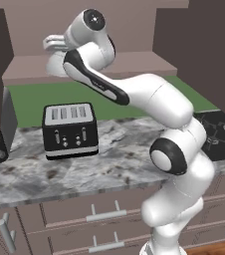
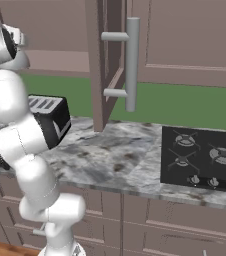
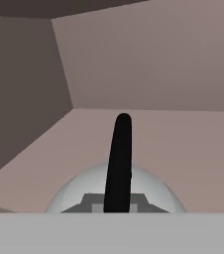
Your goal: Open the cabinet, pick the kettle from the cabinet, and place it in the sink.
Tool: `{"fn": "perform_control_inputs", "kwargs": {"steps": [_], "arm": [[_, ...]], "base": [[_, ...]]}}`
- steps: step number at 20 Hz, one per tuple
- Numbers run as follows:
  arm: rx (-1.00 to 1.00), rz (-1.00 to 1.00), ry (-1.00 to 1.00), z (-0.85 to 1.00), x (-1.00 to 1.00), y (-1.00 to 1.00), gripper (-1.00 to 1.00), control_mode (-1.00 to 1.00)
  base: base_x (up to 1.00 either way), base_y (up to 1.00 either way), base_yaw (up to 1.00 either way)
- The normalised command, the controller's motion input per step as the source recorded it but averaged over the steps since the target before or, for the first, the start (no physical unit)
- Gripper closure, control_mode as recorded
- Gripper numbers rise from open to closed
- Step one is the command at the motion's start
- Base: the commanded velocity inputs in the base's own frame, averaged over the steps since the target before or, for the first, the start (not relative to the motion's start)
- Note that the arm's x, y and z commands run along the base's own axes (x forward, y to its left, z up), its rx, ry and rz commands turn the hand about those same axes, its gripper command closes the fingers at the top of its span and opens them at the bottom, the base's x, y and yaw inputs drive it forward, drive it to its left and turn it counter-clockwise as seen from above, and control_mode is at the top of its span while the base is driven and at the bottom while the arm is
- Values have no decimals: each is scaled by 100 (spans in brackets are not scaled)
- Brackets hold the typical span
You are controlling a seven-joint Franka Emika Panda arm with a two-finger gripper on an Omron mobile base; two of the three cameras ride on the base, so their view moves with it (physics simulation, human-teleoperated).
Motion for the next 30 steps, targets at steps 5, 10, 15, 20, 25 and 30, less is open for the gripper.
{"fn": "perform_control_inputs", "kwargs": {"steps": [5,10,15,20,25,30], "arm": [[13,6,0,0,-59,-8,100,-100],[11,9,0,0,-59,-12,100,-100],[5,11,0,0,-60,-15,100,-100],[0,15,1,0,-59,-14,100,-100],[0,19,0,-9,-51,-19,100,-100],[-3,22,0,-13,-46,-27,100,-100]], "base": [[0,0,0],[0,0,0],[0,0,0],[0,0,0],[0,0,0],[0,0,0]]}}
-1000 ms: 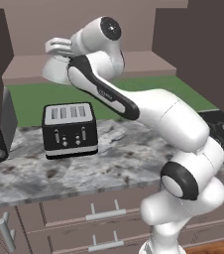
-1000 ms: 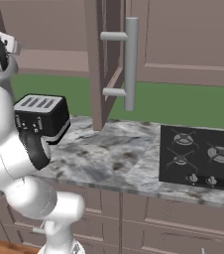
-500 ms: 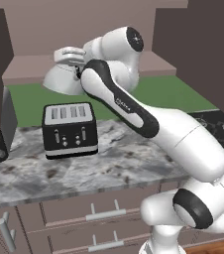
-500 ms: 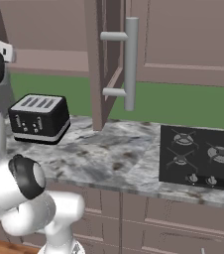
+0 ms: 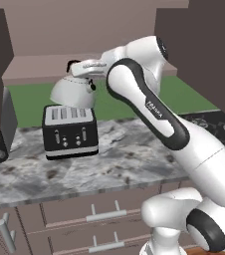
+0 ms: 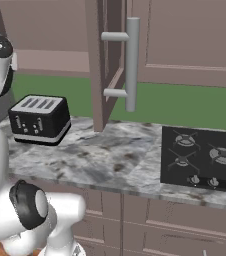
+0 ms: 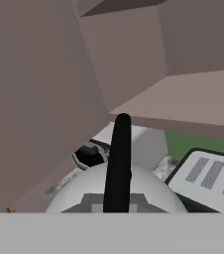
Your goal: Open the cabinet, pick the kettle from the cabinet, and place it in the sink.
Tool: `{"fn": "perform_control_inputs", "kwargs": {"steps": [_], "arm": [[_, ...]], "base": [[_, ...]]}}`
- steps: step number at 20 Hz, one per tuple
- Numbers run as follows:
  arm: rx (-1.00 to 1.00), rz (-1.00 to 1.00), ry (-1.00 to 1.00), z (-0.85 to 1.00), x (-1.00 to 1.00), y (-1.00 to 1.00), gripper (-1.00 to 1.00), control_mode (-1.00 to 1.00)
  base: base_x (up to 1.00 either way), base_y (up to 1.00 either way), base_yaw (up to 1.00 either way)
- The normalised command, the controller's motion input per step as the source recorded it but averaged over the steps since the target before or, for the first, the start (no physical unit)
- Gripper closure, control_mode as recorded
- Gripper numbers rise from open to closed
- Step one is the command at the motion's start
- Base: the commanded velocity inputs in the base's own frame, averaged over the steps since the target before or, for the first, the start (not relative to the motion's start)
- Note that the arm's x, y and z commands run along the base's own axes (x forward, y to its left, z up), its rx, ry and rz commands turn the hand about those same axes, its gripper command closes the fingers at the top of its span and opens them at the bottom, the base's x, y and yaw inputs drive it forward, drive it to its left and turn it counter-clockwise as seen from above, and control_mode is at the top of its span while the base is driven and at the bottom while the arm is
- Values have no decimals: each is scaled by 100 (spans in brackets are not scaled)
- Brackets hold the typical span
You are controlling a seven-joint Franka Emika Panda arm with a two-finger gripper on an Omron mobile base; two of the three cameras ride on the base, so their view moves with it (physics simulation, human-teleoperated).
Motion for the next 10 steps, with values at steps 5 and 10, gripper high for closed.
{"fn": "perform_control_inputs", "kwargs": {"steps": [5,10], "arm": [[-8,20,-3,-23,-50,-21,100,-100],[-5,13,-4,-29,-43,-12,100,-100]], "base": [[0,0,0],[0,0,0]]}}
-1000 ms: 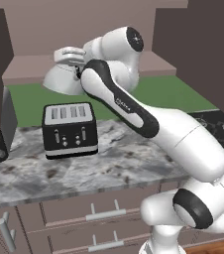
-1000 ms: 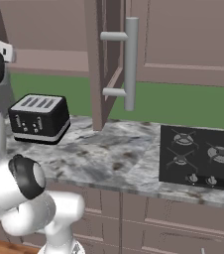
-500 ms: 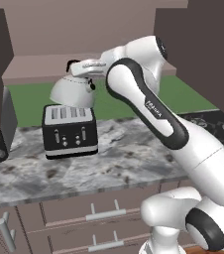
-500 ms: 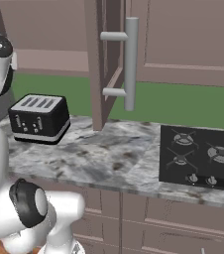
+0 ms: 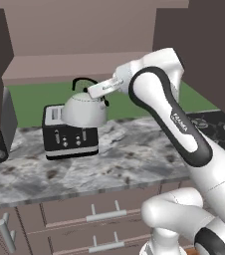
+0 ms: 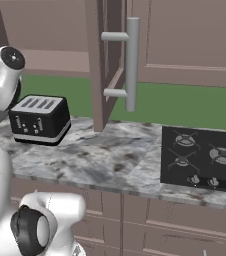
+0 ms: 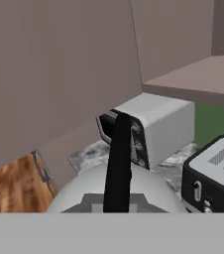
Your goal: Open the cabinet, pick the kettle from the cabinet, and place it in the sink.
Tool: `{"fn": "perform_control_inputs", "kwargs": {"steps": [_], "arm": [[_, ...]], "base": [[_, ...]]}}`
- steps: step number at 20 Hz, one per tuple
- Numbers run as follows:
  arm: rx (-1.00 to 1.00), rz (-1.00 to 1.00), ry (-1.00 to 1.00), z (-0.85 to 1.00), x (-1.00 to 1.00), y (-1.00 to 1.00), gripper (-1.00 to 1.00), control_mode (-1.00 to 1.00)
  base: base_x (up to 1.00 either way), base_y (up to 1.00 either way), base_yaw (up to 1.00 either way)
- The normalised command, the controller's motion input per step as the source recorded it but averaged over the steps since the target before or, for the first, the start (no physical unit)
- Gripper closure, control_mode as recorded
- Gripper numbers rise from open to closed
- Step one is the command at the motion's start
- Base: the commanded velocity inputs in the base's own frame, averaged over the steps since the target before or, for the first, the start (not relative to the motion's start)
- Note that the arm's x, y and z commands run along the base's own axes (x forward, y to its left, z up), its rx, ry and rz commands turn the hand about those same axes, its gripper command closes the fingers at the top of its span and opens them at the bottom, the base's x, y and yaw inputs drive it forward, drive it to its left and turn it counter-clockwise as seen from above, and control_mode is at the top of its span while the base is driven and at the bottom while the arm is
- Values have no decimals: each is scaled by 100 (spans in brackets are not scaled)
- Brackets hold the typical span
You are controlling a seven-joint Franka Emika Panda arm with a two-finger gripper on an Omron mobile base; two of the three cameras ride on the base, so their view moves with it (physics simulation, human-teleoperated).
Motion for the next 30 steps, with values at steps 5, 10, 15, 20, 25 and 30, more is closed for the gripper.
{"fn": "perform_control_inputs", "kwargs": {"steps": [5,10,15,20,25,30], "arm": [[-8,4,-7,-32,-28,-5,100,-100],[-4,0,-11,-30,-15,-3,100,-100],[0,0,-10,-27,-10,-9,100,-100],[0,0,-10,-28,-3,-11,100,-100],[0,0,-5,-28,0,-12,100,-100],[0,1,-5,-24,0,-9,100,-100]], "base": [[0,0,0],[0,0,0],[0,0,0],[0,0,0],[0,0,0],[0,0,0]]}}
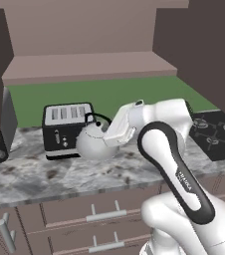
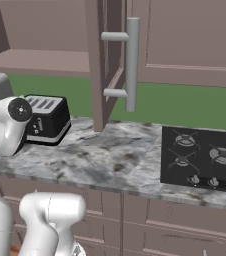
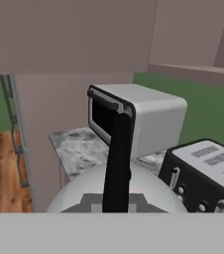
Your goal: Open the cabinet, pick the kettle from the cabinet, and place it in the sink.
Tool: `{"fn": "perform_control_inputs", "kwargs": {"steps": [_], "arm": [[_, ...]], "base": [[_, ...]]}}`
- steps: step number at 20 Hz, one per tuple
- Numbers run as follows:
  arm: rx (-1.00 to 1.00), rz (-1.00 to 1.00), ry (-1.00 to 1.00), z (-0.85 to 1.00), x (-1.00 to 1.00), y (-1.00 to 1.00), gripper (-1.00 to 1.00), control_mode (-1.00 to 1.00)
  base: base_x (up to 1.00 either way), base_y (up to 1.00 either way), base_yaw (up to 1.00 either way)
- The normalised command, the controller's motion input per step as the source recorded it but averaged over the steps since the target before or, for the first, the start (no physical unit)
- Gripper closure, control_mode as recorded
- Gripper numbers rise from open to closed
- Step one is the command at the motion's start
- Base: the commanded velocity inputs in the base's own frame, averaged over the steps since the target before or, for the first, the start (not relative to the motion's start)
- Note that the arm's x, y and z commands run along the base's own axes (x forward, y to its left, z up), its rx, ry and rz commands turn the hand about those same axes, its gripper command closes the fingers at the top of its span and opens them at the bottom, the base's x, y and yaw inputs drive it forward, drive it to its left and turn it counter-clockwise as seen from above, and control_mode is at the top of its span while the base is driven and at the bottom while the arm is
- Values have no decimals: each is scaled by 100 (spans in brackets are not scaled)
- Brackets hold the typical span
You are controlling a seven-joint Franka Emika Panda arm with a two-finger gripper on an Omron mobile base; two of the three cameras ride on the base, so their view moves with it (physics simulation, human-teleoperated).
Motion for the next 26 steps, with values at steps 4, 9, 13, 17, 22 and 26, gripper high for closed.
{"fn": "perform_control_inputs", "kwargs": {"steps": [4,9,13,17,22,26], "arm": [[0,0,-4,-25,0,-6,100,-100],[0,0,-1,-24,0,-2,100,-100],[0,0,0,-25,0,-2,100,-100],[0,0,0,-16,0,-4,100,-100],[1,0,2,-5,0,-4,100,-100],[0,0,0,0,0,0,100,-100]], "base": [[0,0,0],[0,0,0],[0,0,0],[0,0,0],[0,0,0],[0,0,0]]}}
